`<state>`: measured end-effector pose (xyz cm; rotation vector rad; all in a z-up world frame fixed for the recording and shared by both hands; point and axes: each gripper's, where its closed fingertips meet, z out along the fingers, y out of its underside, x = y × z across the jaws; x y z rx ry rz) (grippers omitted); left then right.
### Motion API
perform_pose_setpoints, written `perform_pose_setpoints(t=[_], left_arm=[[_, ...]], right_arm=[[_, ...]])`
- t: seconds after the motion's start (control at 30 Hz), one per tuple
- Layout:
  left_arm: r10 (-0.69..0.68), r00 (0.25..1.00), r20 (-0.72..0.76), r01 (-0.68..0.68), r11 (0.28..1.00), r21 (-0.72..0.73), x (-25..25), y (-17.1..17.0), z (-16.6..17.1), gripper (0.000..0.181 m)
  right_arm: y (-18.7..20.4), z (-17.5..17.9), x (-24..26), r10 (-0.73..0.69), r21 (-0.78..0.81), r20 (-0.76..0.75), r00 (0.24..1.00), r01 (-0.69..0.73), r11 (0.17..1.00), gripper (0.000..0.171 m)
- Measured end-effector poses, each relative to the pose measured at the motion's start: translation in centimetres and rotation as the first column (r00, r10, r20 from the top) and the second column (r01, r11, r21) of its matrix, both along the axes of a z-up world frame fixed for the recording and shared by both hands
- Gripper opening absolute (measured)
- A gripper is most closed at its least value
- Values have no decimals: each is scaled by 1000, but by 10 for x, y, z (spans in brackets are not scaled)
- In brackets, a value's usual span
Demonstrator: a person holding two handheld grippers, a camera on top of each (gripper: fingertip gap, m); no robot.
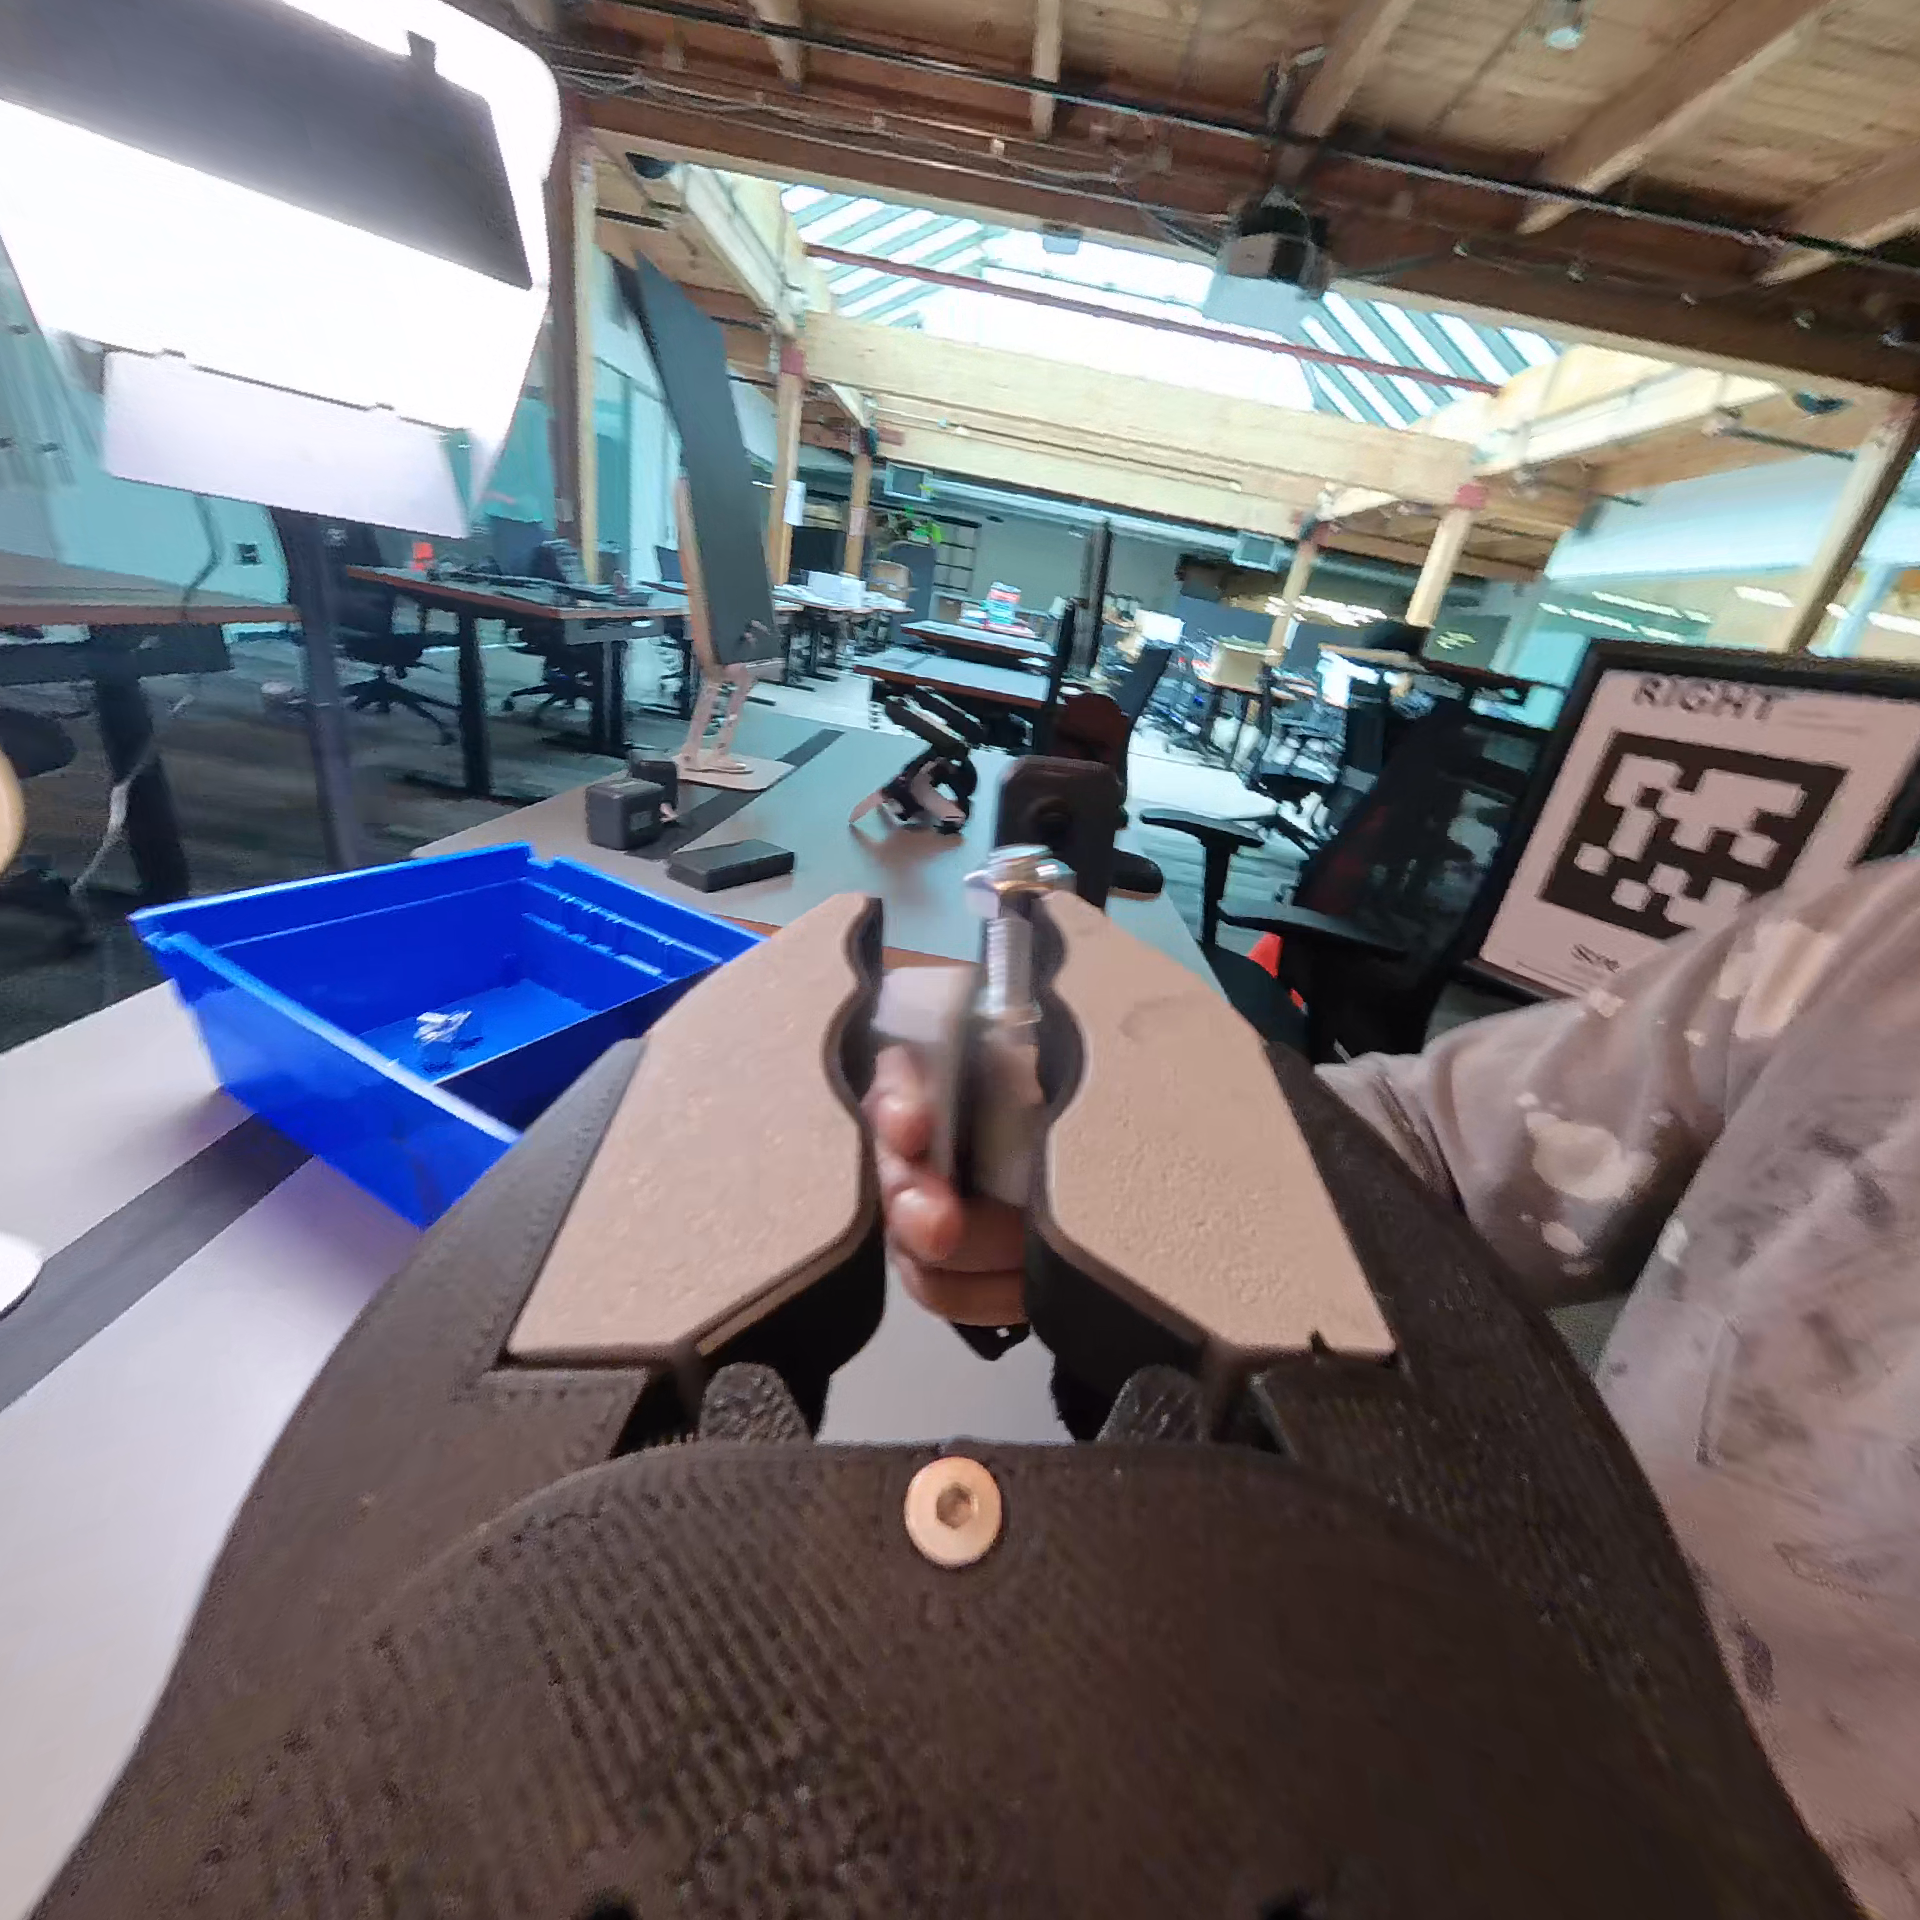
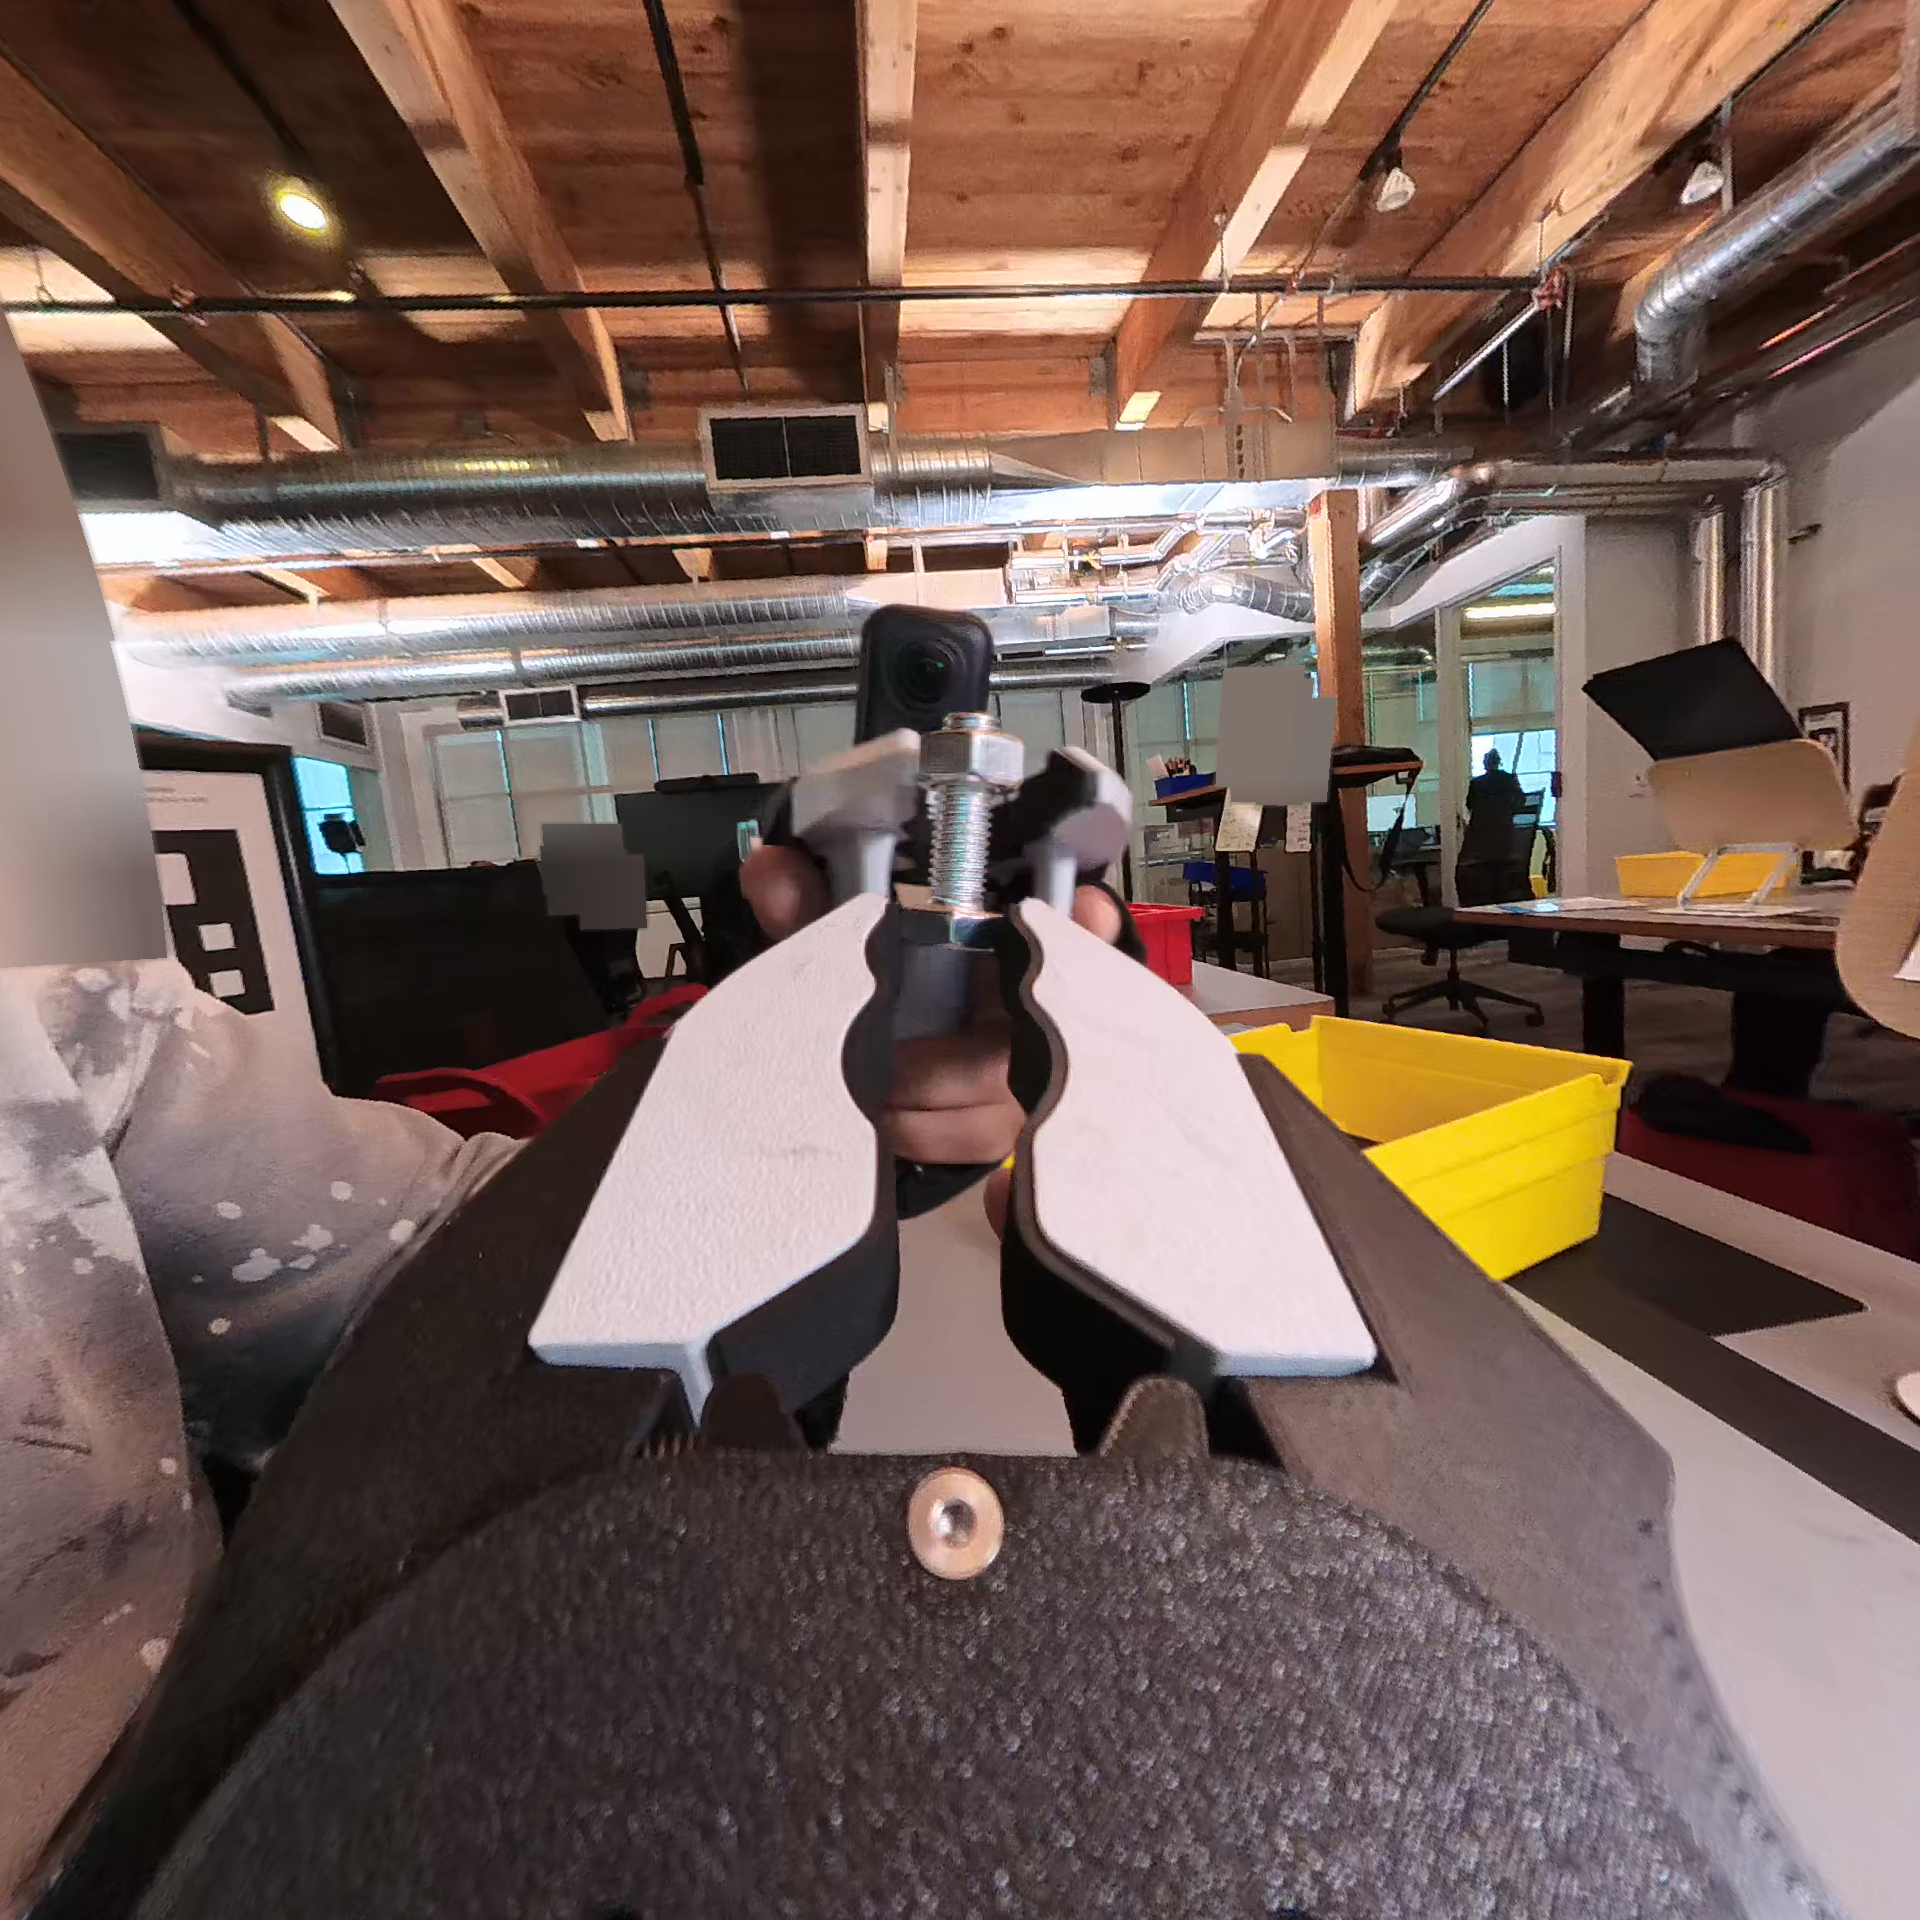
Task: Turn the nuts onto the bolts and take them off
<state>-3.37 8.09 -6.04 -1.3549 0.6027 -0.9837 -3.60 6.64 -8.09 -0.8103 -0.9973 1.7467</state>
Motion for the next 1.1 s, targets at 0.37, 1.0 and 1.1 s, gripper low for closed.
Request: perform_pose_setpoints(t=[0.37,1.0,1.1], left_arm=[[7,1000,-6,-7,1000,-15,4,-3,3,33],[182,983,-30,-185,977,-110,-14,20,-6,16],[176,984,-10,-176,978,-115,-19,21,-5,18]], right_arm=[[7,3,3,-17,-17,-6,1000,17,1000,18],[2,9,6,13,-39,-32,999,-14,999,18],[1,13,8,19,-34,-36,999,-20,999,18]])
